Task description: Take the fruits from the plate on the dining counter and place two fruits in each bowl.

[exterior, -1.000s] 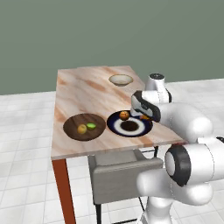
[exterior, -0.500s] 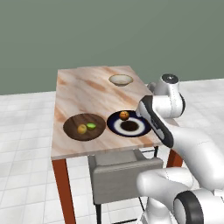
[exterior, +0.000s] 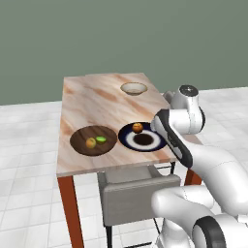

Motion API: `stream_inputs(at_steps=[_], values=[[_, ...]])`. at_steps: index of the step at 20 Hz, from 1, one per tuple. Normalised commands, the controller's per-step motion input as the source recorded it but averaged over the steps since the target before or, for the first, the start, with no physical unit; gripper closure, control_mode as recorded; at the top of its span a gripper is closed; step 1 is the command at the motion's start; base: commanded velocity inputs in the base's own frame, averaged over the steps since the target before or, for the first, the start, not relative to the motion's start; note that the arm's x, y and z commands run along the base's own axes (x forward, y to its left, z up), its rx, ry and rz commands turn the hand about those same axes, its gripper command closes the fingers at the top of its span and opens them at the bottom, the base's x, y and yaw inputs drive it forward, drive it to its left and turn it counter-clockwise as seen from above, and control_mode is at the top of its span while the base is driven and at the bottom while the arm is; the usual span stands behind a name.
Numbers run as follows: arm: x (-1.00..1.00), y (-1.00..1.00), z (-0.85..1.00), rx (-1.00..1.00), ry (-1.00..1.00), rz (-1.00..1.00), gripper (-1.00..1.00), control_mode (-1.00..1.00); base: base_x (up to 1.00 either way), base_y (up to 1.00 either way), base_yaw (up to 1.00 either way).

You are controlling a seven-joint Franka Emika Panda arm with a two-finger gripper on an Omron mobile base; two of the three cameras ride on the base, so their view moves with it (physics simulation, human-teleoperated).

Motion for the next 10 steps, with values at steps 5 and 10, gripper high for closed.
stream_inputs(at_steps=[5,10], values=[[0.0,0.0,0.0,0.0,0.0,0.0,1.0,1.0,-0.58,-0.35,-0.06],[0.0,0.0,0.0,0.0,0.0,0.0,1.0,1.0,-0.46,-0.61,-0.12]])
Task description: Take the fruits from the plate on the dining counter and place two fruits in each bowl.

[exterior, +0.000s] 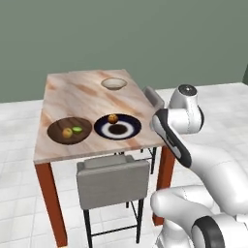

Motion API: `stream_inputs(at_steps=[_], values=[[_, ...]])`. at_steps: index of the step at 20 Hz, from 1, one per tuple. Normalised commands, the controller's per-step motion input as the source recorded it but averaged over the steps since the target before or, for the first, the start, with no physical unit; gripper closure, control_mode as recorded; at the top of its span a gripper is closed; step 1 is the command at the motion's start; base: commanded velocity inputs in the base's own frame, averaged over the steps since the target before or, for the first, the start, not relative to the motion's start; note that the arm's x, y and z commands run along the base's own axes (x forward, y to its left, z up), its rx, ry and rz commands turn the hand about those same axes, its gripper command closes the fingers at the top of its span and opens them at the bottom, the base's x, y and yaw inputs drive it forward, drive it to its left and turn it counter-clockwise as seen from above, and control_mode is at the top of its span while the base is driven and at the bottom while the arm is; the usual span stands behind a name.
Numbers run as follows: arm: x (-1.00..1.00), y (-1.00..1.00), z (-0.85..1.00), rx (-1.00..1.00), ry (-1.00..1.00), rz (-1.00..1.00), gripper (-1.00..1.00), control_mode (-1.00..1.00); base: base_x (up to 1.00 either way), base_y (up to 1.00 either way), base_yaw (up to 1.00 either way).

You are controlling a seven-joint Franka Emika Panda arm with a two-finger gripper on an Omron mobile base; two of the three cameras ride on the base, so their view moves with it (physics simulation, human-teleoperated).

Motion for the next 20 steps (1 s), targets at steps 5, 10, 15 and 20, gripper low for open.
stream_inputs(at_steps=[5,10,15,20], values=[[0.0,0.0,0.0,0.0,0.0,0.0,1.0,1.0,0.24,-0.93,0.04],[0.0,0.0,0.0,0.0,0.0,0.0,1.0,1.0,0.26,-1.0,0.3],[0.0,0.0,0.0,0.0,0.0,0.0,1.0,1.0,0.27,-1.0,0.31],[0.0,0.0,0.0,0.0,0.0,0.0,1.0,1.0,0.8,-1.0,0.4]])
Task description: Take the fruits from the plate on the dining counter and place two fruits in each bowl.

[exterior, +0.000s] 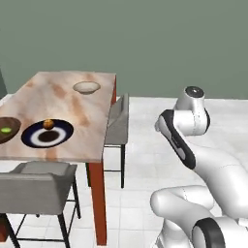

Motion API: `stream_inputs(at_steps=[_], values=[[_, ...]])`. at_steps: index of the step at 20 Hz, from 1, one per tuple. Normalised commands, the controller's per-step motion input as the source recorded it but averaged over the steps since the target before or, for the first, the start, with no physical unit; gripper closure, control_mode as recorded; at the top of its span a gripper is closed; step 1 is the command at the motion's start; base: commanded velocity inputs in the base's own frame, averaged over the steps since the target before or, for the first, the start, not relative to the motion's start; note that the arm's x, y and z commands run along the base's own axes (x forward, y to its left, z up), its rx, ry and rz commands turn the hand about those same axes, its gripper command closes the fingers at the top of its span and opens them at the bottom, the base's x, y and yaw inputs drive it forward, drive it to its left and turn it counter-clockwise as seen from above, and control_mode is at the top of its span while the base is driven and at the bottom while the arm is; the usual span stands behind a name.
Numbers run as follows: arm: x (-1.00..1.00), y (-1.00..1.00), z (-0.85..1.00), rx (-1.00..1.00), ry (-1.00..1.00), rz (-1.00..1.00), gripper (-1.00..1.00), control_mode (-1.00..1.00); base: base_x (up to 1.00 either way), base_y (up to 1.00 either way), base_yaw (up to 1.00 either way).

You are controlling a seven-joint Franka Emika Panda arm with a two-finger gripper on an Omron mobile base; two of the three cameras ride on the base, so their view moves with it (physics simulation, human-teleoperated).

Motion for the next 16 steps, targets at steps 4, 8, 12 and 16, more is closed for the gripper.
stream_inputs(at_steps=[4,8,12,16], values=[[0.0,0.0,0.0,0.0,0.0,0.0,1.0,1.0,1.0,-0.87,0.55],[0.0,0.0,0.0,0.0,0.0,0.0,1.0,1.0,1.0,-0.7,0.63],[0.0,0.0,0.0,0.0,0.0,0.0,1.0,1.0,1.0,-0.71,0.64],[0.0,0.0,0.0,0.0,0.0,0.0,1.0,1.0,0.99,-0.66,0.68]])
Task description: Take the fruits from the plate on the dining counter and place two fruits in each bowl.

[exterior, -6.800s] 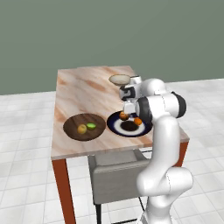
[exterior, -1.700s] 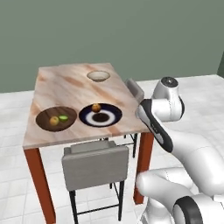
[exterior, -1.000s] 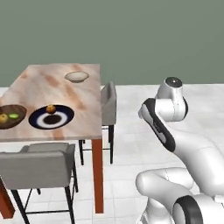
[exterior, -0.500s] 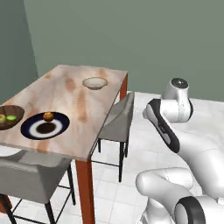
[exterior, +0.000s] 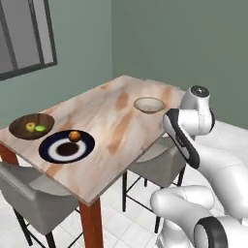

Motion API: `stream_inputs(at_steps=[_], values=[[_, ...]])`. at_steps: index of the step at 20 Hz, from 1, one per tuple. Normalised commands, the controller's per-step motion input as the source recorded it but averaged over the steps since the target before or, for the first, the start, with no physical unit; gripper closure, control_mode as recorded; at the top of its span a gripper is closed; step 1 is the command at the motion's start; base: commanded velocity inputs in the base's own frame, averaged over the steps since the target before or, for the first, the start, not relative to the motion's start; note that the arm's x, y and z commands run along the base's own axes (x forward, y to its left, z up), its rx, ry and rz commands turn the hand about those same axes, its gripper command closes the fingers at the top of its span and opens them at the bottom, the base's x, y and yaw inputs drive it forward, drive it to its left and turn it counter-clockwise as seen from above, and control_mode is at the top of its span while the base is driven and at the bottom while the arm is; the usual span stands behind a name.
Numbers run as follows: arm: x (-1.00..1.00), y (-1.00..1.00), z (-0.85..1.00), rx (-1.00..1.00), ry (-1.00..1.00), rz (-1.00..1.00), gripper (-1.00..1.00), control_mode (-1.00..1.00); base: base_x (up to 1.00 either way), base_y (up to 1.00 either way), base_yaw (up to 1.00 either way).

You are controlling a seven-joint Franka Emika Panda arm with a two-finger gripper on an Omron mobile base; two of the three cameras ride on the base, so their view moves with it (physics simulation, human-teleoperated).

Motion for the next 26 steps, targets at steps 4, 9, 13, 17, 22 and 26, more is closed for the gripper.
stream_inputs(at_steps=[4,9,13,17,22,26], values=[[0.0,0.0,0.0,0.0,0.0,0.0,1.0,1.0,0.41,-0.9,0.65],[0.0,0.0,0.0,0.0,0.0,0.0,1.0,1.0,-0.13,-0.87,0.7],[0.0,0.0,0.0,0.0,0.0,0.0,1.0,1.0,-0.12,-0.89,0.75],[0.0,0.0,0.0,0.0,0.0,0.0,1.0,1.0,0.11,-0.99,0.53],[0.0,0.0,0.0,0.0,0.0,0.0,1.0,1.0,-0.13,-1.0,0.08],[0.0,0.0,0.0,0.0,0.0,0.0,1.0,1.0,-0.29,-0.88,0.0]])
